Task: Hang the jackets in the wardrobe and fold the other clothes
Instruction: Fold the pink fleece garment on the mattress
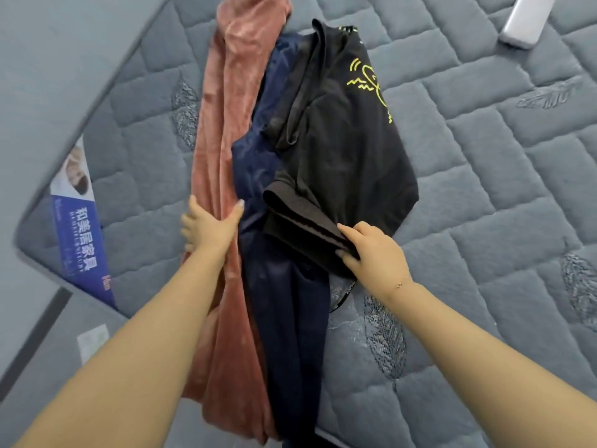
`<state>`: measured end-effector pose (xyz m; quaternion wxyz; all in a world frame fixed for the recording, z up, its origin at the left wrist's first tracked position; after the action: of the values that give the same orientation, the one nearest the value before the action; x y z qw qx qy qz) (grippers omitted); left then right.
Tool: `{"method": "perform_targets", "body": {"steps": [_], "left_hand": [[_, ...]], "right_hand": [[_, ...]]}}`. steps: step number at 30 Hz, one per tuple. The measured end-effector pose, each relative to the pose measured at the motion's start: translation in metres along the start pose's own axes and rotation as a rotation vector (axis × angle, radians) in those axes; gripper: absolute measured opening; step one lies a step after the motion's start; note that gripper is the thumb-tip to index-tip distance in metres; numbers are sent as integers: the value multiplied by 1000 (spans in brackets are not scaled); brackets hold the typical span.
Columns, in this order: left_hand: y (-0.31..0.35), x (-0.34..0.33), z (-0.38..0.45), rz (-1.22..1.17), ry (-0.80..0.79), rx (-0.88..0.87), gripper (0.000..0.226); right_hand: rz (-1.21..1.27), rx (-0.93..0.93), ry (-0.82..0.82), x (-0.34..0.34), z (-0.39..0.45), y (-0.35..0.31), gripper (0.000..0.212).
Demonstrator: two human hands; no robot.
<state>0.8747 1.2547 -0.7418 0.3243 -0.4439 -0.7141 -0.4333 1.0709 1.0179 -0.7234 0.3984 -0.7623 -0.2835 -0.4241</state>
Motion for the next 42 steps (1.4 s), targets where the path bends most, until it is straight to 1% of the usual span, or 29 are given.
{"method": "perform_targets", "body": {"steps": [1,3,4,6,8,9,10,12,13,14,15,17,18,20,21,22,23,24,25,26,27,30,31,32,34,36,38,40,42], "left_hand": [[6,-10,0,8,-70,-83,79],[28,-10,-6,-128,-161,-278,48],[36,-2,-14,-230,-196,-338,36],[46,22,-42,-447,-285,-415,23],[51,43,-86,-599,-431,-484,20],[51,47,-113,-618,-528,-498,22],[48,47,-140,-603,-631,-490,24],[31,35,-189,-545,-843,-434,26],[22,28,-212,-516,-934,-406,26],[13,23,-231,-487,-991,-395,26],[5,21,-245,-472,-1016,-398,25],[-8,20,-258,-490,-1010,-409,24],[-13,21,-256,-497,-978,-424,24],[-24,28,-243,-455,-824,-492,28],[-32,29,-235,-365,-723,-535,33],[-41,25,-228,-204,-623,-596,40],[-51,16,-223,9,-536,-651,49],[-65,5,-219,221,-490,-663,55],[-78,-4,-215,367,-473,-644,53],[-85,-11,-213,425,-468,-627,46],[-84,-13,-214,407,-453,-632,38],[-56,1,-230,173,-349,-663,21],[-41,9,-242,99,-314,-698,20],[-23,14,-260,38,-298,-740,25],[16,19,-307,-38,-301,-833,32],[61,11,-365,-58,-313,-975,29],[108,-12,-428,-19,-330,-1140,32],[149,-49,-496,46,-380,-1298,34],[176,-100,-563,123,-459,-1410,35]], "right_hand": [[41,6,-30,-2,-2,-2,60],[164,-10,-75,-5,-10,-5,67],[291,-50,-64,-4,-16,-5,65],[652,-182,24,4,-31,-2,50],[967,-328,130,19,-39,1,27],[1119,-388,133,24,-39,-1,22],[1265,-433,95,27,-36,-8,24],[1478,-494,-45,30,-28,-32,40],[1510,-498,-109,31,-25,-44,46],[1495,-479,-154,32,-22,-55,49],[1437,-457,-176,30,-22,-63,47],[1365,-455,-151,26,-24,-68,34],[1420,-476,-110,25,-26,-65,30],[1678,-494,12,32,-33,-55,32],[1812,-473,67,39,-38,-46,34],[1911,-446,111,47,-45,-36,35],[1965,-439,146,52,-54,-24,34],[1987,-458,177,53,-65,-10,31],[1995,-500,213,50,-77,5,26],[2001,-550,250,45,-90,19,23],[2023,-596,286,38,-103,33,23],[2154,-746,351,13,-146,69,38],[2154,-778,358,6,-161,81,41],[2125,-795,376,0,-178,95,41],[2026,-802,437,-7,-216,121,39],[1919,-816,476,-8,-260,147,34],[1836,-789,515,-3,-307,177,28],[1810,-762,555,0,-357,214,24],[1837,-788,631,2,-412,253,22]]}}
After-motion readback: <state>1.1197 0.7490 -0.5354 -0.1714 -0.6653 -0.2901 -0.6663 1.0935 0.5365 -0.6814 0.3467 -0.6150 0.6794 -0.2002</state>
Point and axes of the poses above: each hand's wrist, its own z-axis towards the middle knuckle, its own x-axis out of the back of the hand, y = z × x, the point moved 10 cm from there along z, towards the middle knuckle, and after that the axes turned 6 degrees about x, right-handed, at the moved point
